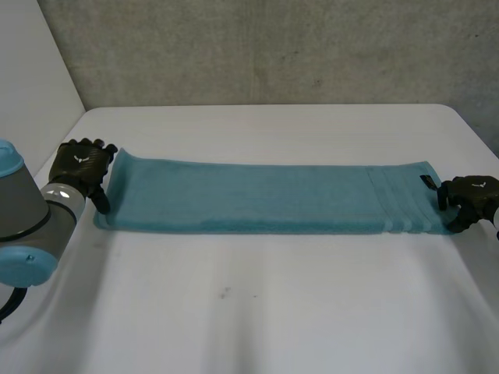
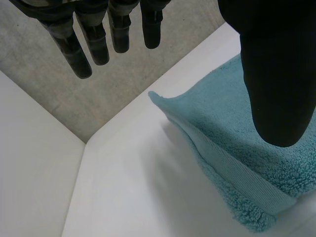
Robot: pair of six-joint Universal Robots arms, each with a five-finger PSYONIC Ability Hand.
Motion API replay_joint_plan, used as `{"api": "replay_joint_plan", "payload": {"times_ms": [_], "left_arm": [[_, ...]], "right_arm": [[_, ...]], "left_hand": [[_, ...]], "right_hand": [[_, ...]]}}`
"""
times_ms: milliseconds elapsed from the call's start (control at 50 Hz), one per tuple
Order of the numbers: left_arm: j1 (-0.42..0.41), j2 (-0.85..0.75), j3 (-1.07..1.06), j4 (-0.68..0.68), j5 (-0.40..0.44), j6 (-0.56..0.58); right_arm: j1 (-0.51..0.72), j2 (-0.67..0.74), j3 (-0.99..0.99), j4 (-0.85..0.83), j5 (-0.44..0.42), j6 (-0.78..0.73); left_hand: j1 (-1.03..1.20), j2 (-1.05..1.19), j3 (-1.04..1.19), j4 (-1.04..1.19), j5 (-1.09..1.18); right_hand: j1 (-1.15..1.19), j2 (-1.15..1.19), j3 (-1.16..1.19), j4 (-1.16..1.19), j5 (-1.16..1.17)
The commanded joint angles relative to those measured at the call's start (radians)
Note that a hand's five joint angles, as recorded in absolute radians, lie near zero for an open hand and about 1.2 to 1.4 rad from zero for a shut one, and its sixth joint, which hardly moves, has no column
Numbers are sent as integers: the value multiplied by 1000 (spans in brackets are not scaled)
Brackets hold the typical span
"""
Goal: Fold the laundry
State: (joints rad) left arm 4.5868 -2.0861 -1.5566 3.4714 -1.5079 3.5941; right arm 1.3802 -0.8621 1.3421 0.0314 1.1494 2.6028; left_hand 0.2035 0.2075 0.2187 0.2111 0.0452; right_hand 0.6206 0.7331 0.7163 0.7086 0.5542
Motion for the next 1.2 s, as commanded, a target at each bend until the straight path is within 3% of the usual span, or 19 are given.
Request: {"api": "replay_joint_plan", "payload": {"times_ms": [20,40,280,420,580,600,740,840,860,980,1120,1140,1200], "left_arm": [[-2,0,0,0,0,0],[-2,1,0,0,0,0],[0,24,-8,-2,-2,-2],[0,37,-16,-2,-2,-2],[1,40,-16,-2,-3,-3],[0,40,-16,-2,-3,-3],[-3,41,-17,-6,-3,-3],[-2,49,-17,-9,-3,-3],[-2,49,-17,-9,-5,-3],[0,50,-17,-11,-5,-8],[-2,66,-49,-6,0,-15],[-3,70,-53,-6,0,-14],[-6,77,-60,-6,0,-15]], "right_arm": [[-1,2,-8,-13,1,-1],[-3,2,-12,-25,3,5],[-124,3,-101,-48,167,-19],[-199,-3,-178,-44,168,-79],[-142,-49,-216,-41,158,-6],[-51,-84,-230,-42,142,41],[218,-115,-270,-45,102,82],[495,-107,-326,-56,99,105],[496,-107,-327,-56,99,105],[797,32,-440,-113,95,157],[919,124,-491,-96,170,161],[910,120,-480,-94,232,161],[898,106,-463,-91,307,158]], "left_hand": [[4,0,-11,-3,-12],[4,0,-11,-3,-12],[1,-3,-14,-6,-15],[1,-3,-14,-6,-15],[1,-3,-14,-6,-15],[1,-3,-14,-6,-15],[1,-3,-14,-6,-15],[4,0,-11,-3,-12],[4,0,-11,-3,-12],[4,0,-11,-3,-12],[4,0,-11,-3,-12],[4,0,-11,-3,-12],[1,-3,-14,-6,-15]], "right_hand": [[514,401,418,426,406],[773,661,677,685,665],[776,663,680,688,667],[776,663,680,688,667],[776,663,680,688,667],[776,663,680,688,667],[776,663,680,688,667],[776,663,680,688,667],[776,663,680,688,667],[776,663,680,688,667],[730,618,635,642,622],[375,263,279,287,267],[196,84,100,108,88]]}}
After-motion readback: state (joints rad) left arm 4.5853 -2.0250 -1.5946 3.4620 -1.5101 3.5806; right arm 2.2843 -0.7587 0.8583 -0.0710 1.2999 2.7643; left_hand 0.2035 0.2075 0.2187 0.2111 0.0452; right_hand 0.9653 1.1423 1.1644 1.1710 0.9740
